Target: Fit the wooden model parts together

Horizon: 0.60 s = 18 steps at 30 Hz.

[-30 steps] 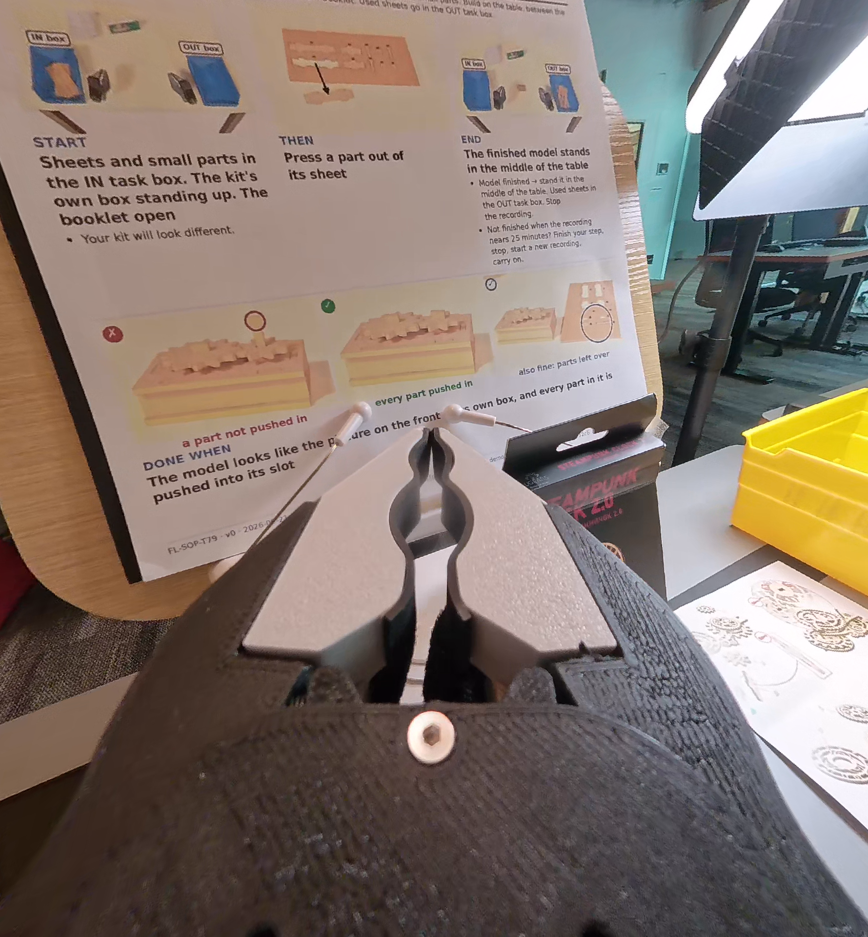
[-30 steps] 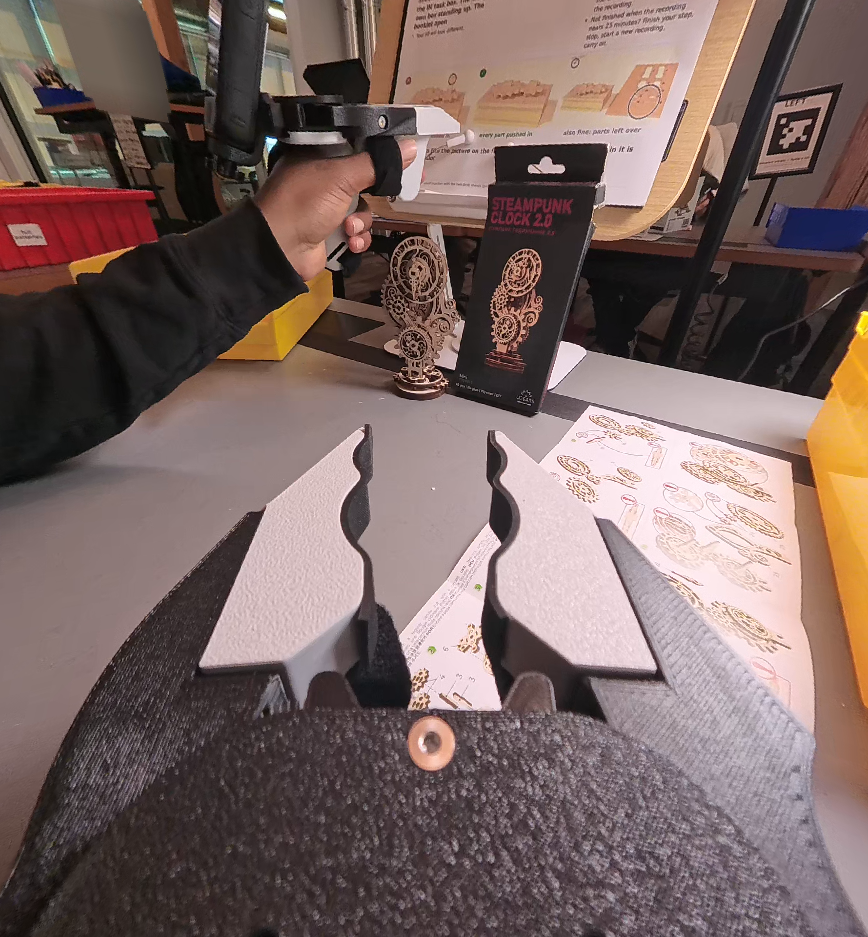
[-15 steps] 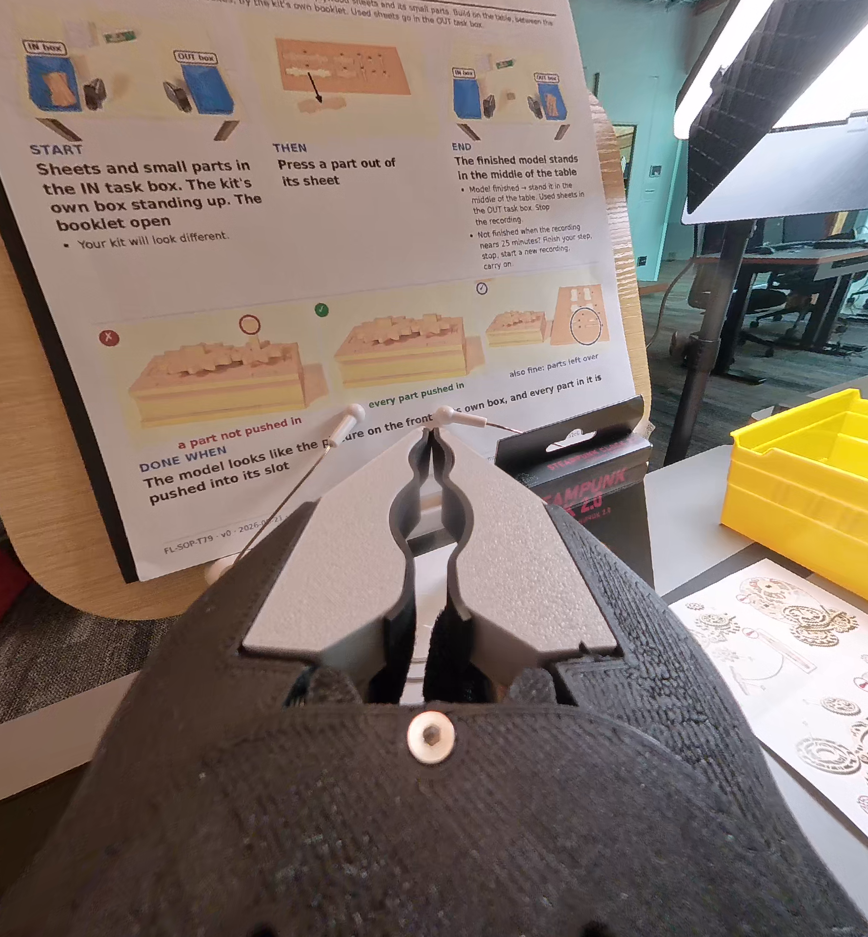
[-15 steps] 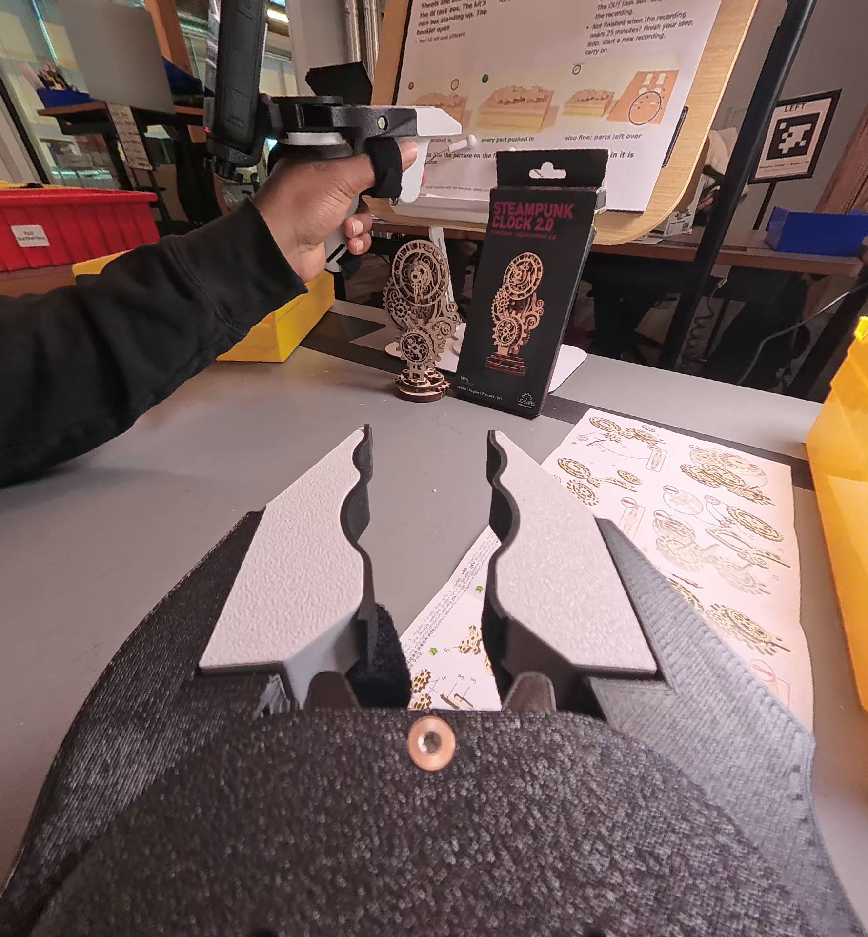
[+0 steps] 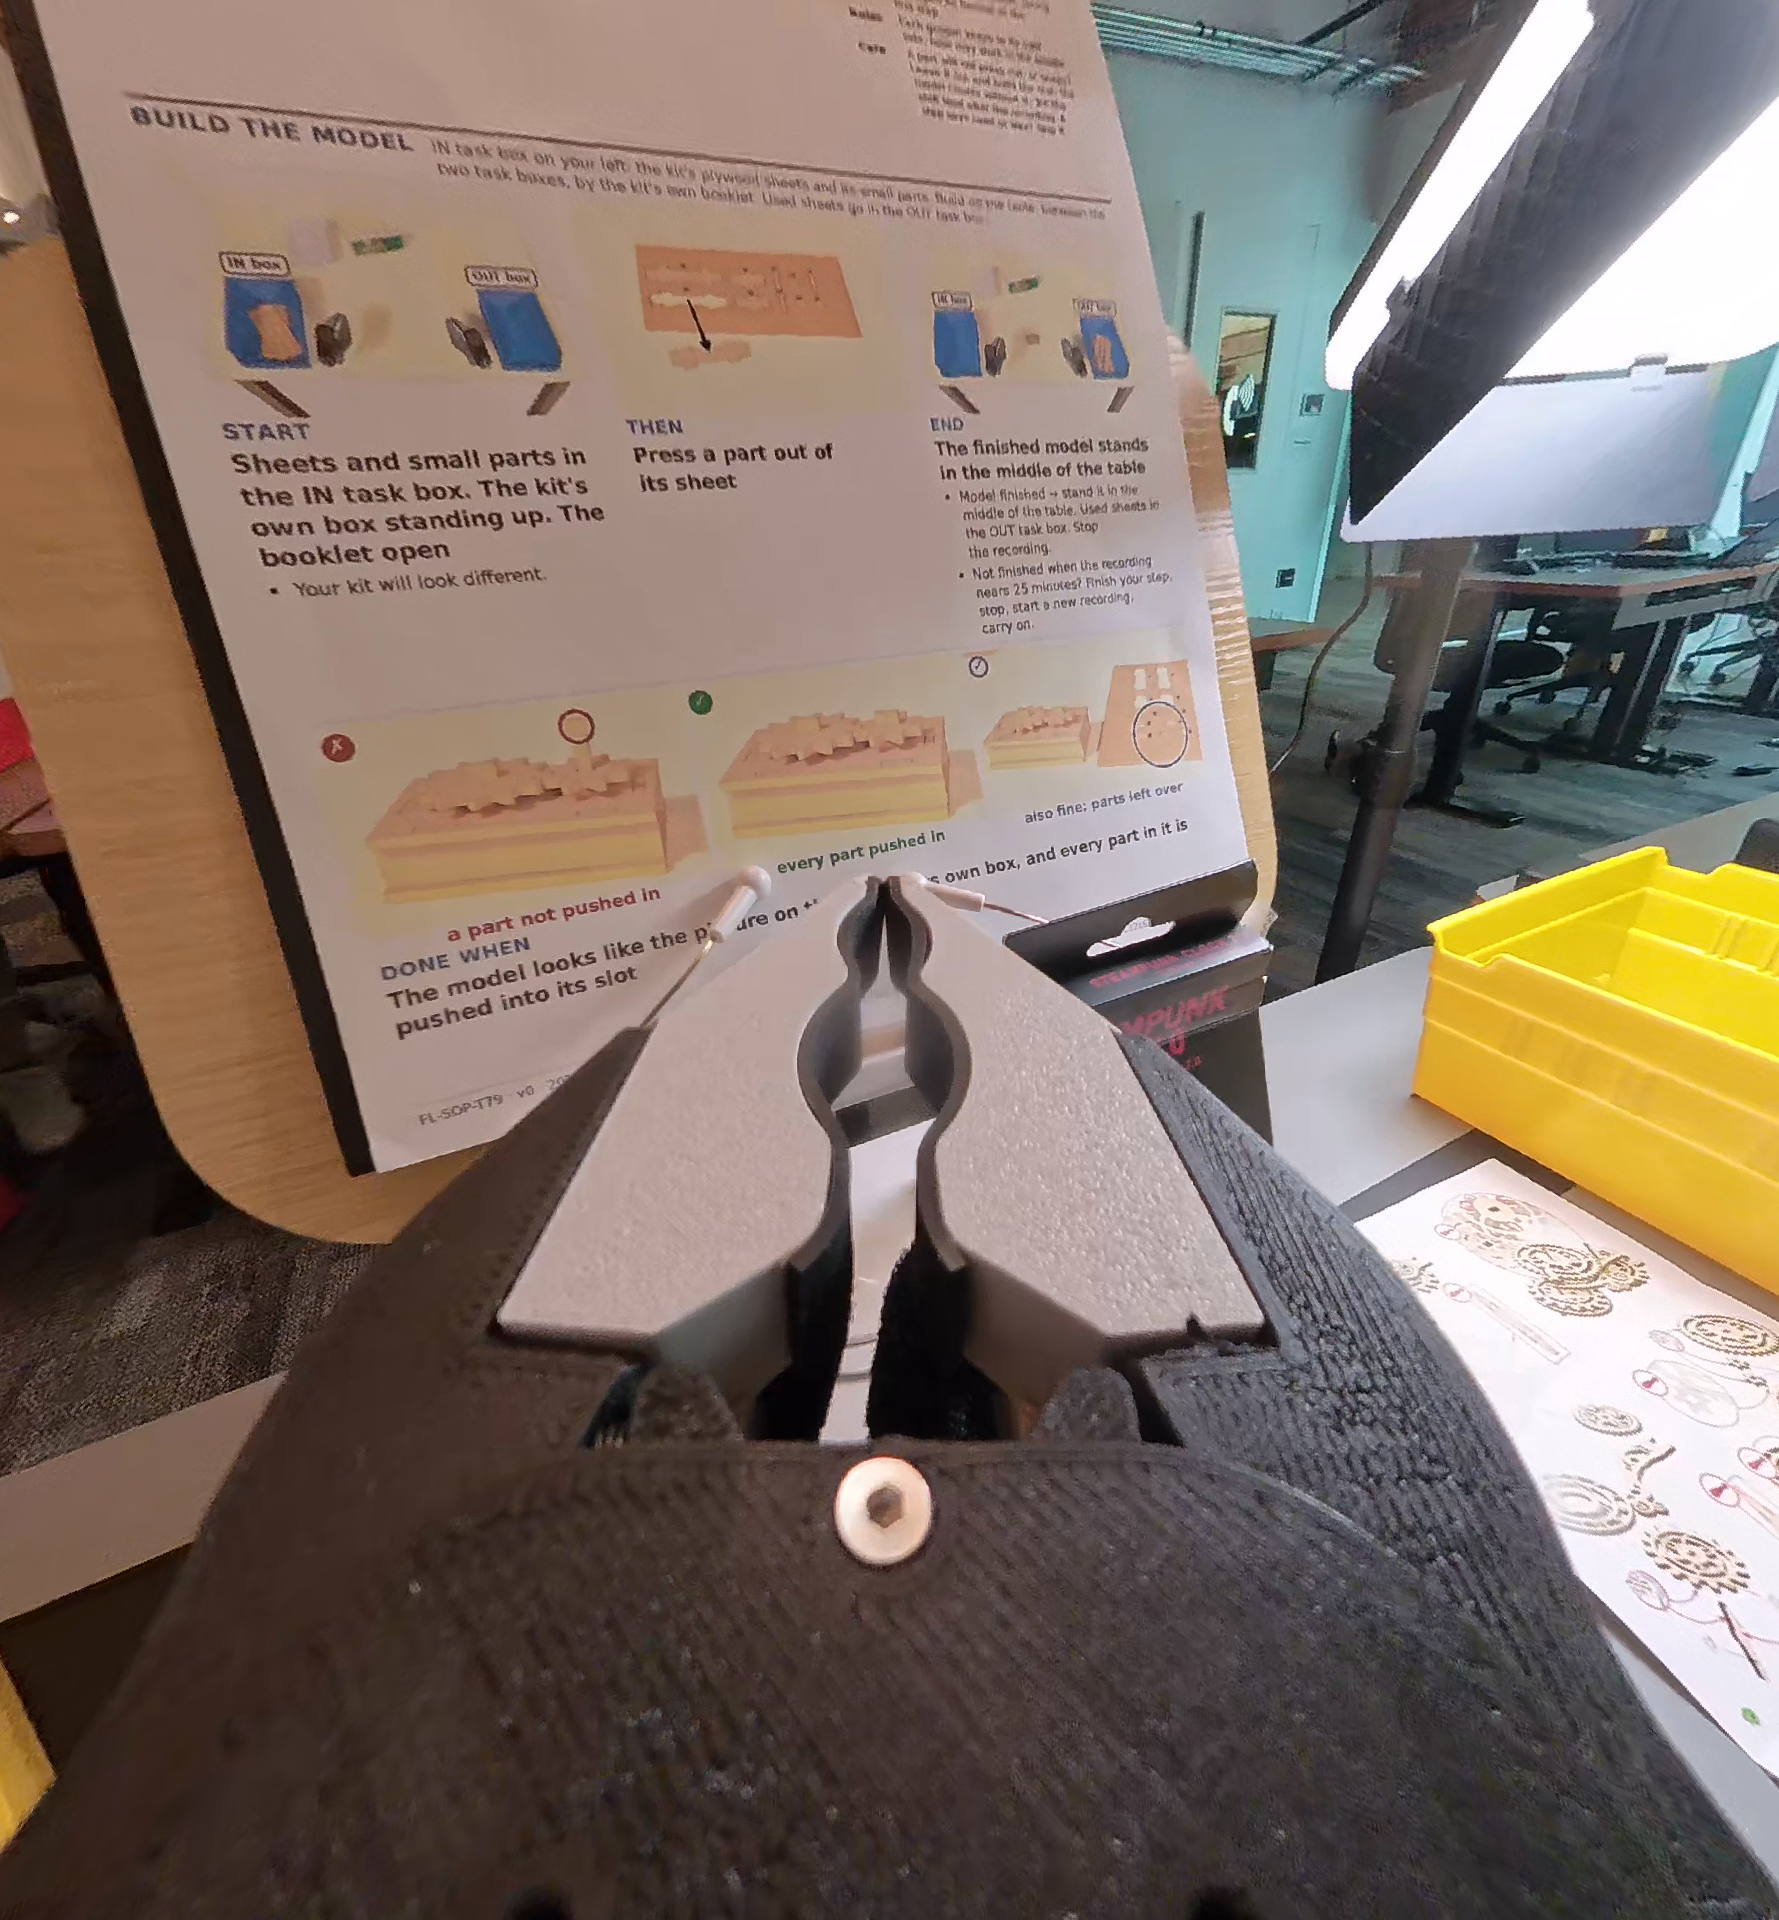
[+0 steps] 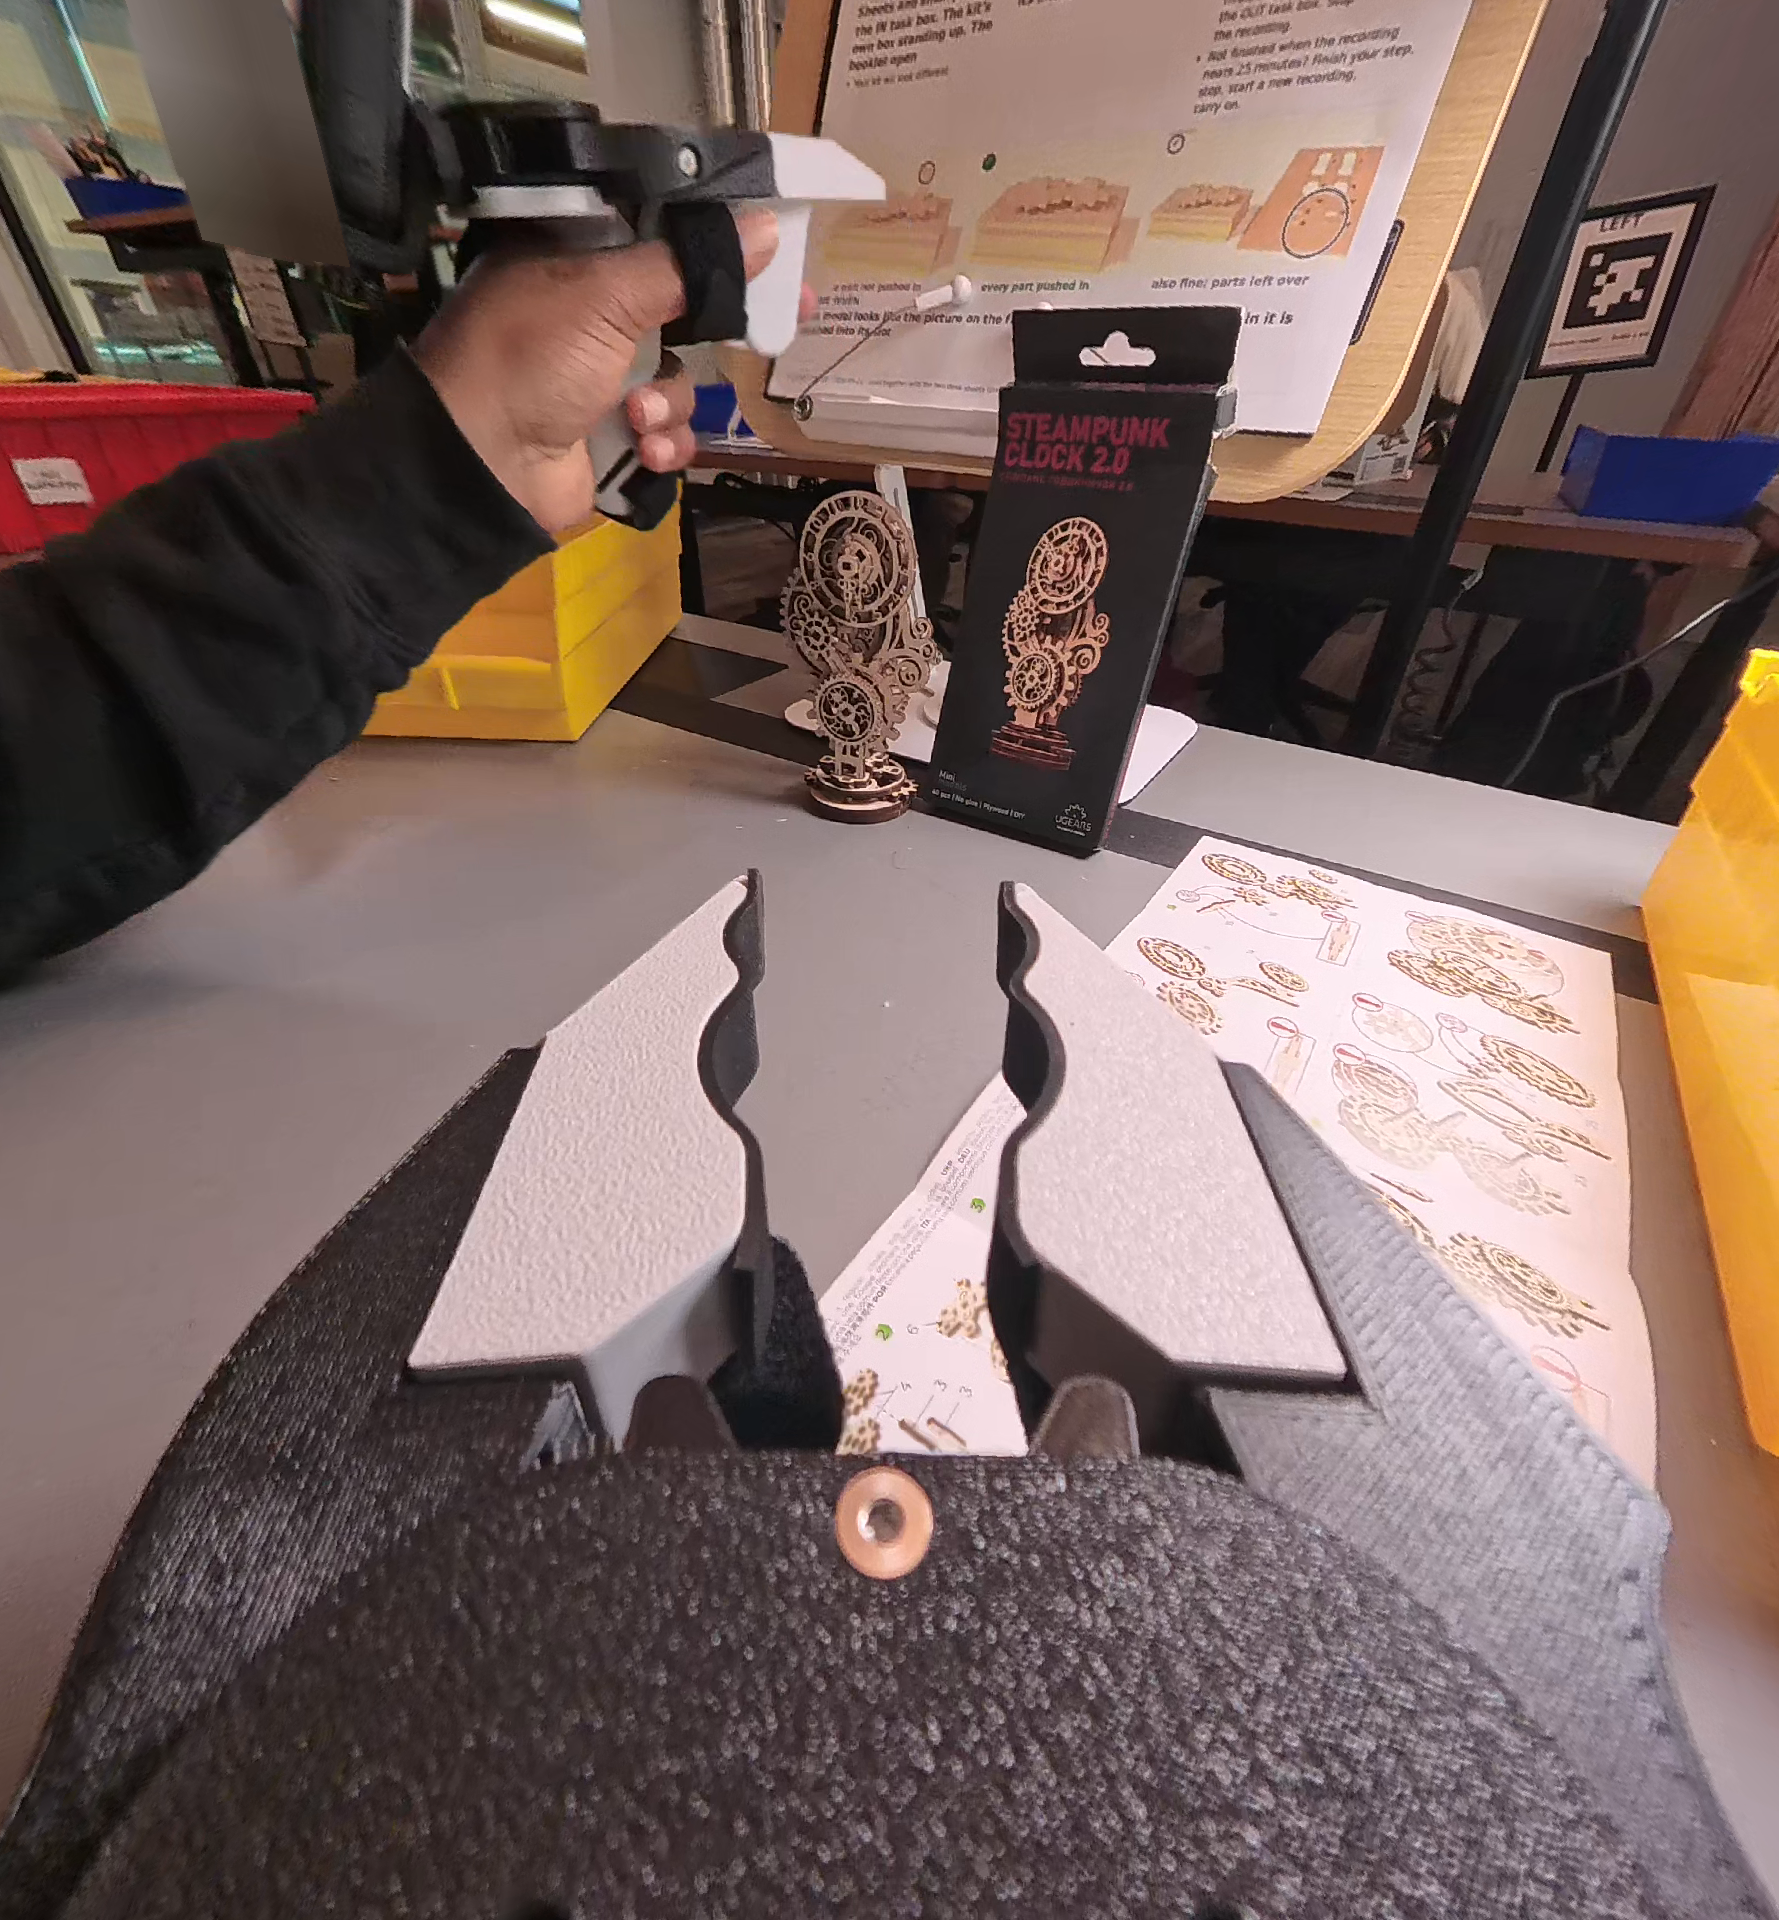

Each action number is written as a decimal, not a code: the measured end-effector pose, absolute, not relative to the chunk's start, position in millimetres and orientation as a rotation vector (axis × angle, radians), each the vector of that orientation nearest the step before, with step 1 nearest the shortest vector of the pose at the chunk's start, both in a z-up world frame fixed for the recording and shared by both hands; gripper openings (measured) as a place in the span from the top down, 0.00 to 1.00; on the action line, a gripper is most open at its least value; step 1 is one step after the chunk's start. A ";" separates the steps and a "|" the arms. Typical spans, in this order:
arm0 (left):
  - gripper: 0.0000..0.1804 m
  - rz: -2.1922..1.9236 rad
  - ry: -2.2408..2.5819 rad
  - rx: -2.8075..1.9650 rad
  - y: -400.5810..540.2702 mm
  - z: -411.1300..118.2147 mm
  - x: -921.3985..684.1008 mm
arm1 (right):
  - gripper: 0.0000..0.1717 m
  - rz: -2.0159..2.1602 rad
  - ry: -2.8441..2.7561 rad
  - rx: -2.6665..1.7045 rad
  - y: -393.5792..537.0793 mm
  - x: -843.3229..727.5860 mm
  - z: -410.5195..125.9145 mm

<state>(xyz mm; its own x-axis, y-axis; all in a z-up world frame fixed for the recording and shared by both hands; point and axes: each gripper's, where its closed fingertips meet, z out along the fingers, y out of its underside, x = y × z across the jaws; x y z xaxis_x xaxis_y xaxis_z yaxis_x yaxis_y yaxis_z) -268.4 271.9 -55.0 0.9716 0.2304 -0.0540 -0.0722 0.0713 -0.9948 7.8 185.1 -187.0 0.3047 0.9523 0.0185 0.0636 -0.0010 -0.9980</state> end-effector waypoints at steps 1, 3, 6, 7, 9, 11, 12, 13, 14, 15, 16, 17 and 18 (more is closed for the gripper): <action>1.00 0.225 -0.123 -1.478 266.8 -52.1 -266.7 | 0.75 0.931 -1.025 -1.380 186.4 7.9 -187.8; 1.00 0.246 -0.092 -1.486 255.6 -50.5 -264.1 | 0.75 0.913 -1.022 -1.393 189.9 8.2 -190.9; 1.00 0.281 -0.062 -1.496 230.6 -50.4 -261.8 | 0.77 0.915 -1.008 -1.412 192.8 9.3 -192.1; 1.00 0.283 -0.064 -1.499 219.5 -51.2 -259.9 | 0.77 0.916 -1.004 -1.410 193.0 9.5 -191.3; 1.00 0.293 -0.079 -1.482 191.0 -50.5 -254.9 | 0.78 0.902 -0.999 -1.403 194.4 10.1 -190.6; 1.00 0.290 -0.092 -1.488 160.7 -55.6 -246.7 | 0.80 0.883 -0.994 -1.407 196.8 11.1 -191.5; 1.00 0.290 -0.096 -1.502 146.4 -61.1 -242.2 | 0.80 0.883 -0.988 -1.408 197.7 11.9 -191.0; 1.00 0.291 -0.098 -1.524 133.1 -68.4 -237.6 | 0.81 0.886 -0.980 -1.407 198.4 12.7 -190.0; 1.00 0.285 -0.104 -1.550 120.4 -77.5 -232.5 | 0.81 0.891 -0.973 -1.406 198.8 13.4 -188.8; 1.00 0.270 -0.118 -1.576 108.3 -87.7 -227.4 | 0.81 0.897 -0.968 -1.404 199.0 13.7 -187.8; 1.00 0.258 -0.140 -1.599 96.5 -98.4 -223.4 | 0.82 0.900 -0.966 -1.403 198.8 13.8 -187.2; 1.00 0.252 -0.169 -1.613 85.1 -108.5 -220.8 | 0.82 0.901 -0.966 -1.402 198.6 13.7 -187.0; 1.00 0.241 -0.205 -1.621 74.6 -118.5 -218.7 | 0.82 0.900 -0.968 -1.399 198.1 13.3 -187.0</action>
<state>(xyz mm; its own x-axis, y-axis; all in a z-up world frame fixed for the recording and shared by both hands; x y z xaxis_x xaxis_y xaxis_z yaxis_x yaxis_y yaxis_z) -218.7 74.6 -118.5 0.9603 0.2774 -0.0308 -0.0135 -0.0639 -0.9979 13.3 198.1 -187.0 0.3647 0.9310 0.0140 0.0536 -0.0060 -0.9985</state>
